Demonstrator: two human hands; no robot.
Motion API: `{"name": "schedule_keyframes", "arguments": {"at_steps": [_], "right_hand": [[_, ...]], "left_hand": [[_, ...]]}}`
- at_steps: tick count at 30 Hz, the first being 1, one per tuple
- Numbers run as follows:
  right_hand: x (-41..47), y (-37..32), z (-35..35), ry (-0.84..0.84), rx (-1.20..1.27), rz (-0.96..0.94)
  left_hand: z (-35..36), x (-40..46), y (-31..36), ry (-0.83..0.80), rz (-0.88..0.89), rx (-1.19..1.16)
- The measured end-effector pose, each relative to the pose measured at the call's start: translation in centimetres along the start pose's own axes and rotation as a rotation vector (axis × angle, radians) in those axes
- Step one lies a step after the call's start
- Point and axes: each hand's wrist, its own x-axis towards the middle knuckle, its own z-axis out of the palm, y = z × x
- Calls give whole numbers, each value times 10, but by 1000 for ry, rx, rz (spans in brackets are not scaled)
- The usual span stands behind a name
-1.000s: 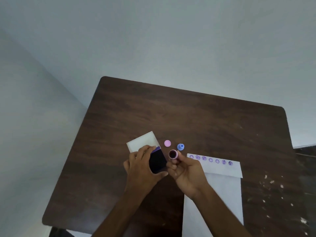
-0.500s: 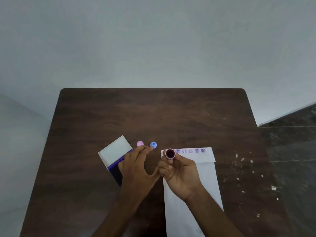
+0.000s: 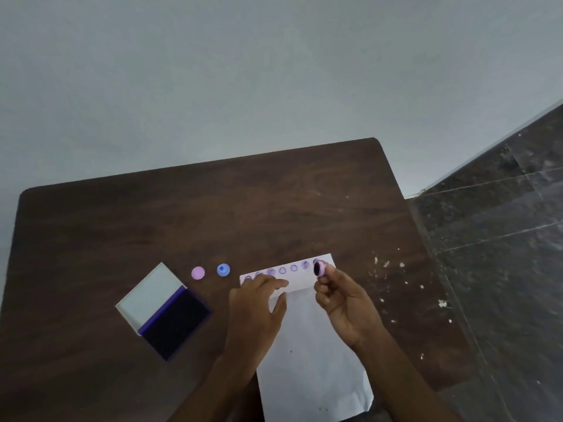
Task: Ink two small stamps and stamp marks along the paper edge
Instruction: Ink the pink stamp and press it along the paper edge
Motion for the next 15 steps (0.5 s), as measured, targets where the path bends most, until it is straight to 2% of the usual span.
{"name": "schedule_keyframes", "arguments": {"at_steps": [4, 10, 15], "right_hand": [[14, -16, -28, 202, -371, -171], [41, -14, -39, 487, -932, -446], [54, -6, -41, 469, -1075, -528]], "left_hand": [[21, 19, 16, -5, 77, -24], [54, 51, 34, 0, 50, 52], [75, 63, 36, -26, 67, 123]]}}
